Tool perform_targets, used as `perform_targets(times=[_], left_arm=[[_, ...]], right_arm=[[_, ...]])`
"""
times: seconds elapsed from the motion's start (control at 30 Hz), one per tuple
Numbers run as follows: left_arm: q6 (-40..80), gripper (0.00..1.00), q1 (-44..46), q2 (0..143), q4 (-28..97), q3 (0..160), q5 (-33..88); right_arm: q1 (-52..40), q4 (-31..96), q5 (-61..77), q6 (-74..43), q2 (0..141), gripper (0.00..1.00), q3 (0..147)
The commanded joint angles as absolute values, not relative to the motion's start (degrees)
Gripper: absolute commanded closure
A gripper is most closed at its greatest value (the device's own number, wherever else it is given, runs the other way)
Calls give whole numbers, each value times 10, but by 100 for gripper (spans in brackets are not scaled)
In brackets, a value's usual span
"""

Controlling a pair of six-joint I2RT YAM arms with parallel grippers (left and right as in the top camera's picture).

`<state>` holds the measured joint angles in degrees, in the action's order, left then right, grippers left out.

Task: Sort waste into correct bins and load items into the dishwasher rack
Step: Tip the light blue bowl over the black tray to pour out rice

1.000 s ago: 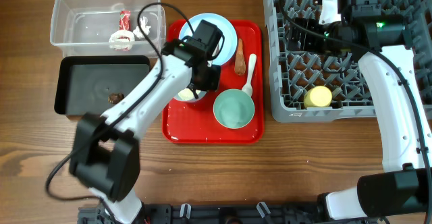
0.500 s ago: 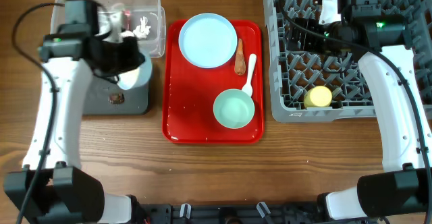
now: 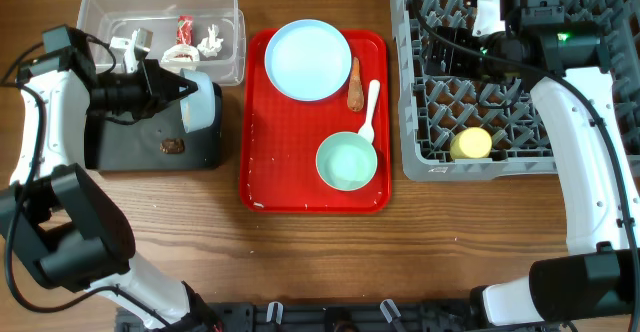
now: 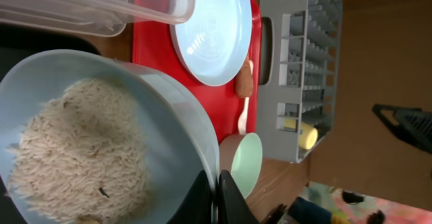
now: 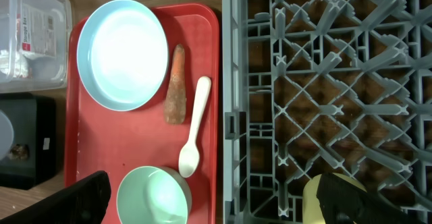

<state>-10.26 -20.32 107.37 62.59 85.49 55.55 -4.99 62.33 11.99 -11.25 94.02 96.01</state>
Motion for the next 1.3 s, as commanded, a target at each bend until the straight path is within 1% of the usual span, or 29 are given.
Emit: perform_targets(times=[0.0,0.33,0.63,0.83,0.97,1.27], left_arm=[[-133,96,-221,1093,641,863,622],[-134,96,-224,1118,648,861,645],[-135,96,-227,1118,653,861,758],[-135,96,-269,1118,675,861,830],[-135,96,-287,1118,691,861,836],[-135,96,-288,1118,699,861,861]], right_arm=[[-50,624,129,-104,949,0,959],[-50,628,129,-104,949,0,959],[-50,630,129,-102,949,0,959],[-50,633,129,-91,949,1,959],[-50,633,129,-92,949,0,959],[-50,637,130,-92,949,0,959]])
